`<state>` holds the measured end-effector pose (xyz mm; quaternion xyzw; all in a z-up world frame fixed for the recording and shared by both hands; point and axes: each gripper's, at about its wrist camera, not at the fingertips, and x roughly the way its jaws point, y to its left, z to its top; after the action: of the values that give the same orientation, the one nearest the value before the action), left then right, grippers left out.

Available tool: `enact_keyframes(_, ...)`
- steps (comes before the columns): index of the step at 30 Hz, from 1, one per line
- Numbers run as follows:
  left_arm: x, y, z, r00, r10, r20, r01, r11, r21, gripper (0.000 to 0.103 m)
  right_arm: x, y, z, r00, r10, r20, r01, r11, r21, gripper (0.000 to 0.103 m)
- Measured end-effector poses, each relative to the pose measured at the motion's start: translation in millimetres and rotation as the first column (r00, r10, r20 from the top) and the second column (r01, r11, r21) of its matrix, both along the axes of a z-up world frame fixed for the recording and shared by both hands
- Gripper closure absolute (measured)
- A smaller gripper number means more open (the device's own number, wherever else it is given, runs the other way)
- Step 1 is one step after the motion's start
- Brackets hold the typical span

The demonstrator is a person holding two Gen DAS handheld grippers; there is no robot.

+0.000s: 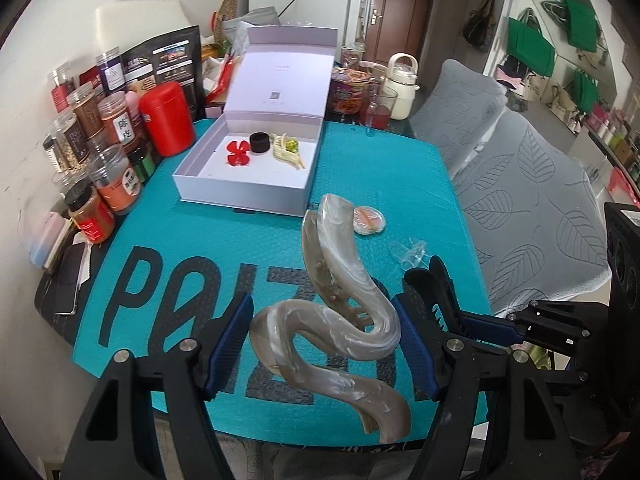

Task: Organize rigid objects
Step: 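Carry the pearl-white clip with the left gripper while the right gripper carries the black clip to the box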

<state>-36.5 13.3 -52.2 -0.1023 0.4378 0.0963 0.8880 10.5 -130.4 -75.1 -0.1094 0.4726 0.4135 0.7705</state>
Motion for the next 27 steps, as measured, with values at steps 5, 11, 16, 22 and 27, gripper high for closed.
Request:
enact_keyframes(5, 3.1, 17.8, 1.6, 1.0, 0.028, -0.004, -0.028, 1.0, -0.007, 0.032, 7.3, 16.7, 2.4, 0.999, 0.039, 0.002, -0.039, 0.999, 0.009, 0.083)
enact_keyframes(11, 15.5, 40.7, 3.1, 0.999, 0.034, -0.008, -0.034, 0.999, -0.003, 0.032, 19.7, 40.5, 2.9, 0.998, 0.057, 0.0, -0.057, 0.998, 0.011, 0.083)
enact_keyframes(16, 30.2, 62.9, 1.2, 0.999, 0.03, -0.018, -0.03, 1.0, -0.01, 0.032, 33.6, 61.9, 2.7, 0.998, 0.069, -0.001, -0.069, 0.998, 0.008, 0.083)
enact_keyframes(22, 53.1, 87.6, -0.9, 1.0, 0.015, -0.023, -0.015, 1.0, -0.014, 0.032, 52.6, 85.7, 1.7, 0.998, 0.067, 0.0, -0.067, 0.998, 0.012, 0.083)
enact_keyframes(27, 75.0, 107.0, -4.6, 0.999, -0.004, -0.031, 0.003, 1.0, -0.027, 0.032, 71.8, 105.3, 0.3, 0.998, 0.062, 0.001, -0.062, 0.998, 0.003, 0.083)
